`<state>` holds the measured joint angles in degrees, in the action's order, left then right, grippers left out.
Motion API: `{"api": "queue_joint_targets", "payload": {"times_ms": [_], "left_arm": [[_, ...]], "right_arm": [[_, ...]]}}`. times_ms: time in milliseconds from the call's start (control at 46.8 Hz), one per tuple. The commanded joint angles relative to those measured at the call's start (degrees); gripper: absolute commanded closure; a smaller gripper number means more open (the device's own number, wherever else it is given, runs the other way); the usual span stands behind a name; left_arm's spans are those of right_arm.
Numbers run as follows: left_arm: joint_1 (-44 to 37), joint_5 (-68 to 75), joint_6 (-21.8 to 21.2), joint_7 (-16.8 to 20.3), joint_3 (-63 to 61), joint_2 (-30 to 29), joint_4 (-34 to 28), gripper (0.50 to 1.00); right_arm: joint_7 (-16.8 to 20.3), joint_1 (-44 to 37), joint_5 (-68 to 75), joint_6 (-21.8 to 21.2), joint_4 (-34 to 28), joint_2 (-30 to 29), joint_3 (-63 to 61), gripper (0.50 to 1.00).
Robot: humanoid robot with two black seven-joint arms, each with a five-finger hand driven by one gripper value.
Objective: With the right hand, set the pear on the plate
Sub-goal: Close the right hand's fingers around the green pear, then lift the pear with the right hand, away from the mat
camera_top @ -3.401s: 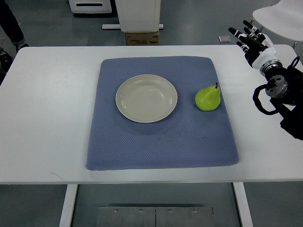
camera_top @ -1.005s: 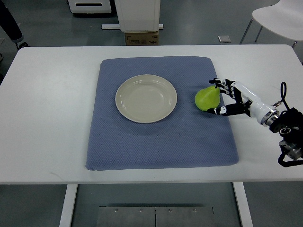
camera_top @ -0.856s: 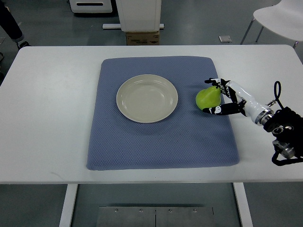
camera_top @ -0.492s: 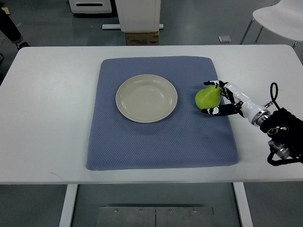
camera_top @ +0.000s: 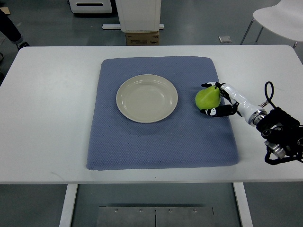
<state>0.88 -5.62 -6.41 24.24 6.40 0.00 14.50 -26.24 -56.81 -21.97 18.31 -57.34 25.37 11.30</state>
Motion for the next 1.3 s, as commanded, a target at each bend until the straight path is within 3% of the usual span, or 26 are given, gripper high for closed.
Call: {"api": "queue_joint_targets", "payload": {"times_ms": [0, 86, 193, 770, 1027, 1283], "left_arm": [[0.0, 0.0, 0.1, -0.1, 0.0, 0.0, 0.0, 0.5], [0.0, 0.0, 0.0, -0.1, 0.0, 0.0, 0.0, 0.5], [0.0, 0.0, 0.0, 0.0, -0.1, 0.0, 0.0, 0.5], [0.0, 0.0, 0.0, -0.1, 0.0, 0.0, 0.0, 0.5], [0.0, 0.0, 0.0, 0.0, 0.0, 0.0, 0.0, 0.5], [0.0, 0.0, 0.0, 0.0, 0.0, 0.0, 0.0, 0.5]], "right_arm": [[0.5, -0.1, 0.0, 0.2, 0.1, -0.1, 0.8, 0.649], [0.6, -0.2, 0.0, 0.2, 0.1, -0.1, 1.1, 0.749], [1.4, -0.9, 0.0, 0.2, 0.1, -0.1, 2.3, 1.0], [1.5, -3.7, 1.2, -0.4, -0.2, 0.7, 2.2, 1.0], [1.5, -7.6, 3.4, -7.7, -0.2, 7.0, -1.4, 1.0], [1.9, -10.3, 3.5, -8.6, -0.4, 7.4, -1.4, 1.0]]}}
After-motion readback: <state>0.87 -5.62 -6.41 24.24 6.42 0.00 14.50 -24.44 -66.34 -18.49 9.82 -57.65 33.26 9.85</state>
